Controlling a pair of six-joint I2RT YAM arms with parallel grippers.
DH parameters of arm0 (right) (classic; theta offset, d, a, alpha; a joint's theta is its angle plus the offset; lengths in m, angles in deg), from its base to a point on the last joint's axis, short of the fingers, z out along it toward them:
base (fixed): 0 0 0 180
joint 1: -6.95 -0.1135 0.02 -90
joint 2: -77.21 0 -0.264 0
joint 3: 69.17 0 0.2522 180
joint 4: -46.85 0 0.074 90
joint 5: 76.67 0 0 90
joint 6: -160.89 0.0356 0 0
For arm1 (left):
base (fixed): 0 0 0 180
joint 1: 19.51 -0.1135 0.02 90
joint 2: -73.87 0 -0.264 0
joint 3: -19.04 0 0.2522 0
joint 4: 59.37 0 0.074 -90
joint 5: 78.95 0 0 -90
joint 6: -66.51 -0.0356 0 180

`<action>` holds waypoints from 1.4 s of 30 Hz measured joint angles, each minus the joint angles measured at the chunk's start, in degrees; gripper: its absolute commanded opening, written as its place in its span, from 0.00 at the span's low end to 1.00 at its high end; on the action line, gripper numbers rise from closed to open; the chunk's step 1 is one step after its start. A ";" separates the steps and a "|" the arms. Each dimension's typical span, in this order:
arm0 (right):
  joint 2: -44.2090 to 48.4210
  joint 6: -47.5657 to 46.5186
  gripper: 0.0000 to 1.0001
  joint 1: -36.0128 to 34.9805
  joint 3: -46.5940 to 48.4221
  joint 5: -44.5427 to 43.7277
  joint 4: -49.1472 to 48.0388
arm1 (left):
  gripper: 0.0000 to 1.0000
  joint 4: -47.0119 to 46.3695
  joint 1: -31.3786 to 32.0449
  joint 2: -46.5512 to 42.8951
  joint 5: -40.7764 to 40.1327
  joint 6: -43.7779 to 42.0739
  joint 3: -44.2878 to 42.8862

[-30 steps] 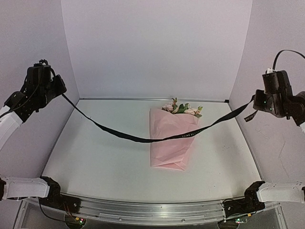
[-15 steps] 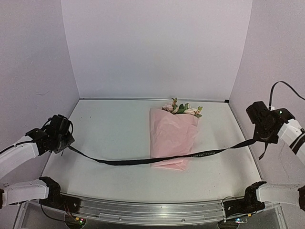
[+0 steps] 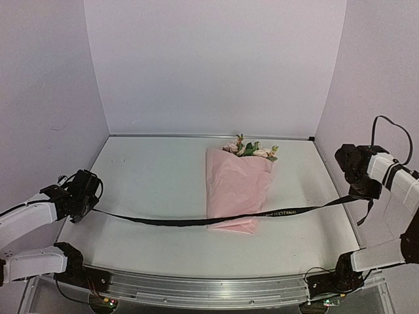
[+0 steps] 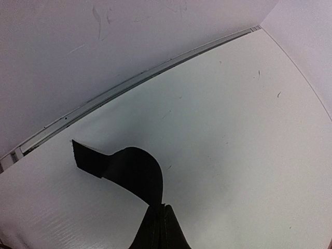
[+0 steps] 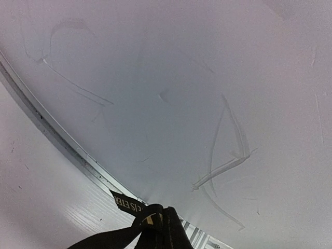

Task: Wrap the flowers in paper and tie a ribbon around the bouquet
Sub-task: Straighten the ribbon at the center of the board.

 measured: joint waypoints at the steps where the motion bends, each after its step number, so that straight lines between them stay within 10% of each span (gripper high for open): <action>1: 0.34 -0.08 0.00 0.24 0.00 -0.10 0.01 | 0.00 0.29 -0.11 -0.05 -0.62 0.01 0.00; 16: 2.40 -1.07 0.07 4.17 -1.05 -0.57 0.14 | 0.04 0.29 -2.79 1.31 -2.45 0.06 0.01; 23: 1.88 -1.05 0.57 4.78 -1.76 1.55 -0.35 | 0.79 -1.12 -2.79 1.72 0.66 1.93 0.88; 26: 1.92 -1.50 0.81 4.77 -1.77 3.38 -0.59 | 0.96 -0.84 -2.79 0.36 1.54 3.11 1.09; 28: 2.39 -2.23 0.97 4.79 -1.77 5.43 -0.96 | 1.00 -1.08 -2.79 -1.45 2.13 2.73 1.11; 42: 7.37 -5.66 0.98 4.82 1.68 18.99 -3.58 | 1.00 -10.12 -2.88 -2.67 12.08 -13.29 -6.28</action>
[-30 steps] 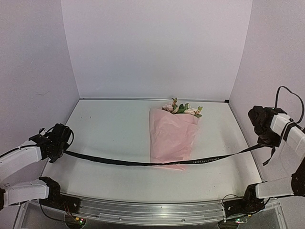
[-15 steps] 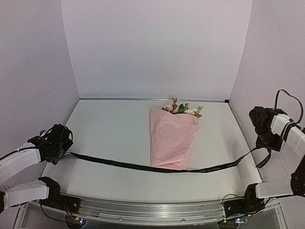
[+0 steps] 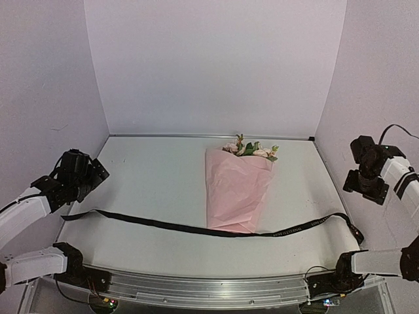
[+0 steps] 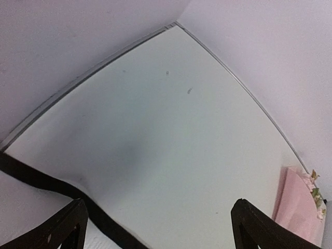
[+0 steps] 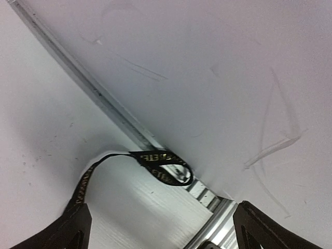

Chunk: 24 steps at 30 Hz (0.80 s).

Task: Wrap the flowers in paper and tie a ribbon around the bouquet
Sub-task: Straighten the ribbon at the center of the board, then pick up the folded bouquet from the center of the board.

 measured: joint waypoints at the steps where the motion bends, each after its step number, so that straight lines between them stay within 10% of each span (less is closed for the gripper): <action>1: 0.10 -0.27 0.98 0.01 0.34 2.02 -0.77 | 1.00 -1.79 -0.03 0.84 1.99 -1.69 -0.63; 10: 2.40 2.05 0.98 -8.22 -7.33 23.76 -15.59 | 0.95 -11.84 0.00 16.39 21.59 -10.75 -7.64; 24: -19.34 10.91 0.98 -26.63 -9.94 39.53 -45.38 | 0.96 -25.70 10.62 46.58 43.23 -11.86 -19.28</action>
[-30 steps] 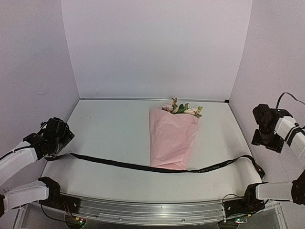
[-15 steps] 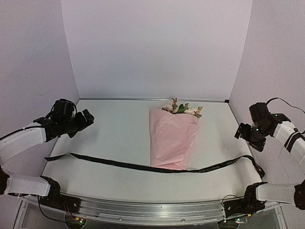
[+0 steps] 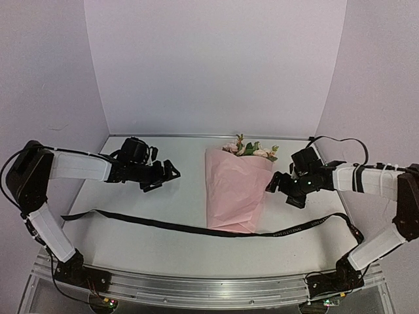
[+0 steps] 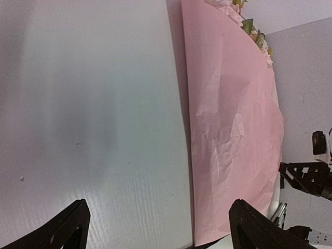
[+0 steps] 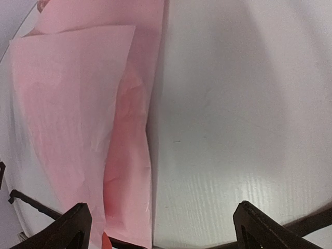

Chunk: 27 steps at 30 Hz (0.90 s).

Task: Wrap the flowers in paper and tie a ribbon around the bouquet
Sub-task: Pick up the folded bouquet from the center of the board.

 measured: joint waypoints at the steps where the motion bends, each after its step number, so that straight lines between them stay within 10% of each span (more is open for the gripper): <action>1: -1.60 0.41 0.98 -0.51 0.01 0.71 -1.73 | 0.96 -1.15 0.36 2.12 1.27 0.01 -1.29; 15: -21.66 0.64 0.85 0.36 9.84 4.43 -12.39 | 0.93 -10.90 1.89 24.67 12.15 -0.63 -17.51; 27: -29.52 0.29 0.19 1.52 16.89 8.89 -13.44 | 0.71 -13.39 3.81 37.07 15.21 0.73 -31.01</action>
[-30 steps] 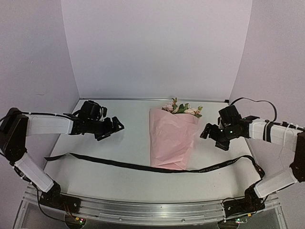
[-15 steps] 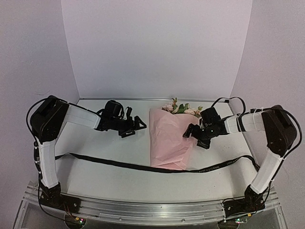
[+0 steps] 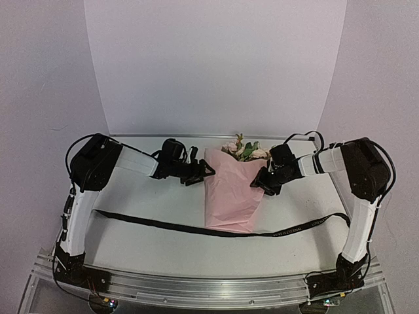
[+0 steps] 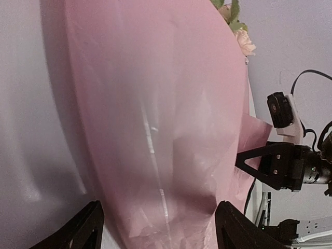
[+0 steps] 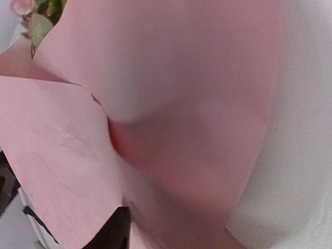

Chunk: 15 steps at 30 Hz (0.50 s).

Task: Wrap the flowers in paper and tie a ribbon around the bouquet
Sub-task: Pick up the folded bouquet from the center of the board.

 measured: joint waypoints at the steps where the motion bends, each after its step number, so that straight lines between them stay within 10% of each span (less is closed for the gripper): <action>1: -0.53 0.17 0.13 0.00 0.73 0.50 0.34 | 0.69 0.06 0.21 0.67 0.18 0.43 -0.95; 15: -3.34 -0.15 0.00 0.00 14.80 2.91 13.12 | 0.37 11.47 0.66 4.45 1.25 3.83 -12.55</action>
